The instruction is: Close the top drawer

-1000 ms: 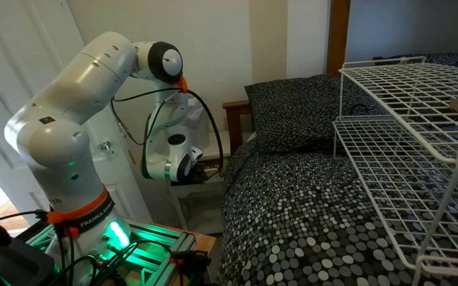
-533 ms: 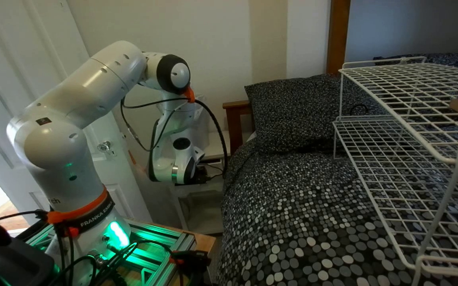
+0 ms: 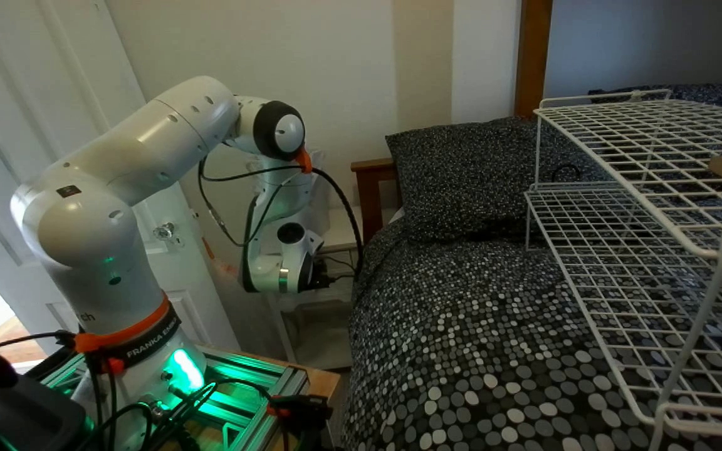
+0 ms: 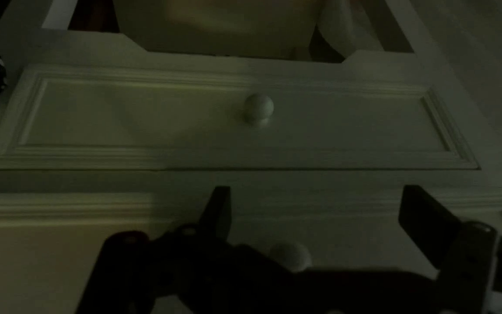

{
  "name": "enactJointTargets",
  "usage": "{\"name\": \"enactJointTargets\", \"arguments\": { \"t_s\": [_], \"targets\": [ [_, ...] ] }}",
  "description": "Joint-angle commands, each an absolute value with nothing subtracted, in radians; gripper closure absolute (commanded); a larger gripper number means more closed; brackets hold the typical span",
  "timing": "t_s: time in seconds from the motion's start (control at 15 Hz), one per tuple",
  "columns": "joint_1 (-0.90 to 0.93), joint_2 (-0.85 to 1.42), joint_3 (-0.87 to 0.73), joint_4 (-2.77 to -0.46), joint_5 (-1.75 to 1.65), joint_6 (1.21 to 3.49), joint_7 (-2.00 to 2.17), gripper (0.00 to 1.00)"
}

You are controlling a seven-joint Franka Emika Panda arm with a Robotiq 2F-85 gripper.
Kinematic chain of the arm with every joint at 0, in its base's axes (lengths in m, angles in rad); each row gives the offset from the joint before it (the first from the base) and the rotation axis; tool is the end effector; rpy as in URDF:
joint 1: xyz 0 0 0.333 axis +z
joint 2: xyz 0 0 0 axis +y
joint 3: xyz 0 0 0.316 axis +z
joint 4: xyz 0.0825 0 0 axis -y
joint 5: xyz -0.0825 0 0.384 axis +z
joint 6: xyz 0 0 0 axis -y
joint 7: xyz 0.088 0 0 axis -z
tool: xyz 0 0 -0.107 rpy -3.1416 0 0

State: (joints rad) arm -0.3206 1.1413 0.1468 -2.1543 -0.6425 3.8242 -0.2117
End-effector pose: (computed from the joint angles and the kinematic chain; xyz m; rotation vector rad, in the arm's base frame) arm 0.4676 0.0114 -0.0304 -2.6612 -0.7302 -0.8909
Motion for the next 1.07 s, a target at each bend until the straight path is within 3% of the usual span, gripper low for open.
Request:
{"name": "enactJointTargets", "arguments": {
  "t_s": [0.0, 0.47, 1.0],
  "targets": [
    [-0.304, 1.194, 0.134, -2.085, -0.702, 3.876, -0.182, 0.00],
    [-0.231, 1.155, 0.073, -2.120, -0.573, 3.818, -0.145, 0.00],
    [-0.042, 0.939, -0.015, -2.397, -0.208, 3.630, -0.132, 0.00]
  ]
}}
